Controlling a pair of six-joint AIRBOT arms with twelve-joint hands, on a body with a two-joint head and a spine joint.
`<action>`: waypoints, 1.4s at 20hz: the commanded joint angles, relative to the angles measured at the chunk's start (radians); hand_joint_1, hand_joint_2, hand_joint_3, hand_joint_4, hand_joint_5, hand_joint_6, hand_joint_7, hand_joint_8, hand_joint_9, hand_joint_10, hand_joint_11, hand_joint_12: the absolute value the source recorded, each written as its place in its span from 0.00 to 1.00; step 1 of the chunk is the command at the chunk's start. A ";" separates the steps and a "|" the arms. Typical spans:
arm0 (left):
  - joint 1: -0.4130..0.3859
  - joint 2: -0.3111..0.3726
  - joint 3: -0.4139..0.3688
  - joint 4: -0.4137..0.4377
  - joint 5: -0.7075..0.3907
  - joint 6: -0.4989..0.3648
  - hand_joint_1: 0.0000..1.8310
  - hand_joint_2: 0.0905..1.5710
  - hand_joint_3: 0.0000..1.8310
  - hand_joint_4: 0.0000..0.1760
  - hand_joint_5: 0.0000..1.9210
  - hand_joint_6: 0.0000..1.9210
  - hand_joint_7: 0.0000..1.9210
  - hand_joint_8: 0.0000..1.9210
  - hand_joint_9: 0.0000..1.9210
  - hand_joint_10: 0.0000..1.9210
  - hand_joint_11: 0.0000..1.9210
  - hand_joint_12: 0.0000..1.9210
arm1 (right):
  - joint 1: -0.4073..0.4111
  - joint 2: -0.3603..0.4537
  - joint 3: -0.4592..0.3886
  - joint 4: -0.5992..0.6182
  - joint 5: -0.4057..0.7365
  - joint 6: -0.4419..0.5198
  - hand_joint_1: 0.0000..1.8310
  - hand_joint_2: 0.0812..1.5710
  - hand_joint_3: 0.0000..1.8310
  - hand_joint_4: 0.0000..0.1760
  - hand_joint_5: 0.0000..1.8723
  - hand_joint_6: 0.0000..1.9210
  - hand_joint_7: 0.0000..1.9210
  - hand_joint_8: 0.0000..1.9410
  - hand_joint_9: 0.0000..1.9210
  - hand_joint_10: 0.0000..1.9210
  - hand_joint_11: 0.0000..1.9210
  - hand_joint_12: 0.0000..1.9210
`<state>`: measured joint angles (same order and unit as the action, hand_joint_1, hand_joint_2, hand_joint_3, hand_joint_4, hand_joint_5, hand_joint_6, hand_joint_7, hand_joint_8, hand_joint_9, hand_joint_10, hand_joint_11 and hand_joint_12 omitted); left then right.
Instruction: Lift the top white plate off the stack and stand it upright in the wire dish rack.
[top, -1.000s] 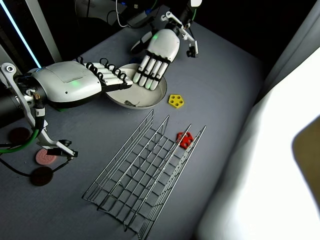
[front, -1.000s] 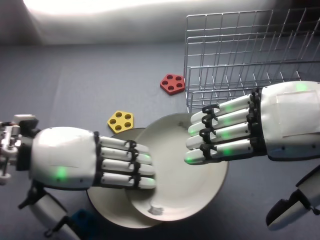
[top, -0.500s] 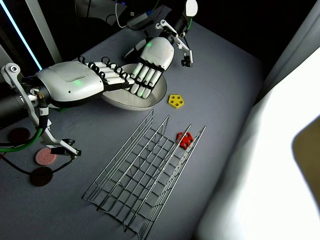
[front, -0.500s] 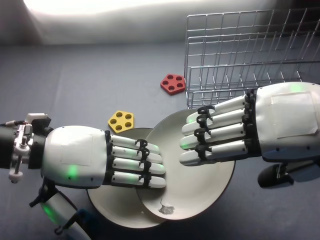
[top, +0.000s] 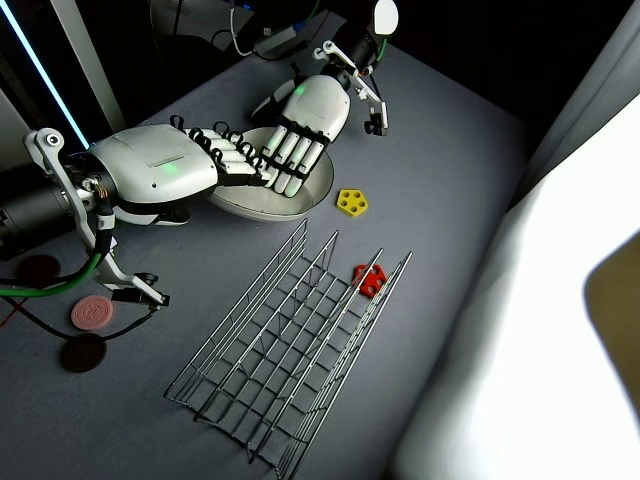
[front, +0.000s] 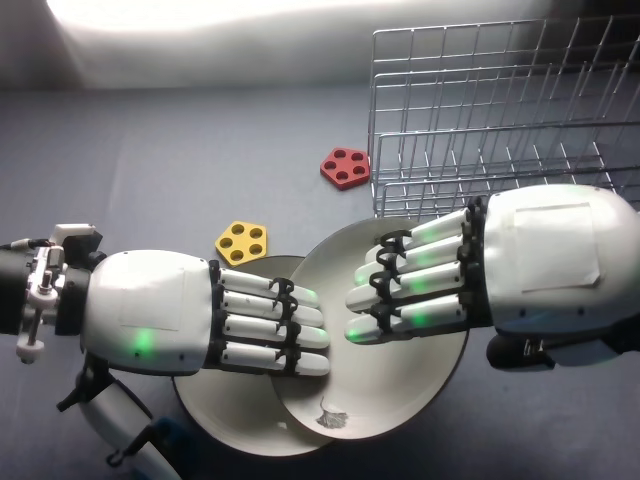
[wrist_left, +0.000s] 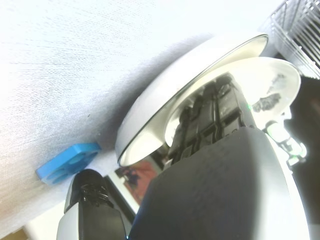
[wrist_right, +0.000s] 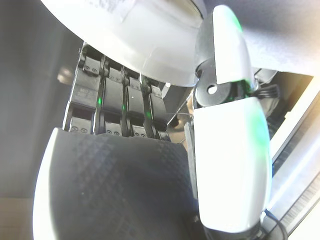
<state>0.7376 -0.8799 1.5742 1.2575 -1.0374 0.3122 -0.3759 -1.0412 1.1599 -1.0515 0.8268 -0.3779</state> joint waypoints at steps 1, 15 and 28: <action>-0.006 -0.020 0.004 0.038 0.089 0.000 0.07 0.57 0.00 0.00 0.04 0.00 0.05 0.00 0.04 0.00 0.05 0.02 | 0.000 0.004 -0.004 0.066 0.077 -0.023 0.71 0.62 0.00 0.00 0.14 0.00 0.13 0.01 0.15 0.00 0.20 0.04; -0.009 -0.027 0.015 0.023 0.092 -0.001 0.05 0.58 0.00 0.00 0.03 0.00 0.04 0.00 0.03 0.00 0.03 0.00 | -0.038 -0.062 0.034 0.169 0.029 -0.025 0.71 0.62 0.00 0.00 0.18 0.00 0.15 0.00 0.17 0.00 0.19 0.03; -0.007 -0.030 0.032 0.015 0.089 -0.002 0.07 0.58 0.00 0.00 0.04 0.00 0.05 0.00 0.04 0.00 0.04 0.01 | -0.070 -0.113 0.091 0.238 0.027 -0.025 0.77 0.64 0.00 0.00 0.41 0.00 0.39 0.00 0.41 0.00 0.42 0.09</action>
<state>0.7303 -0.8951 1.6028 1.2545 -1.0466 0.3096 -0.4435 -1.1637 1.2510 -0.8391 0.8028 -0.4034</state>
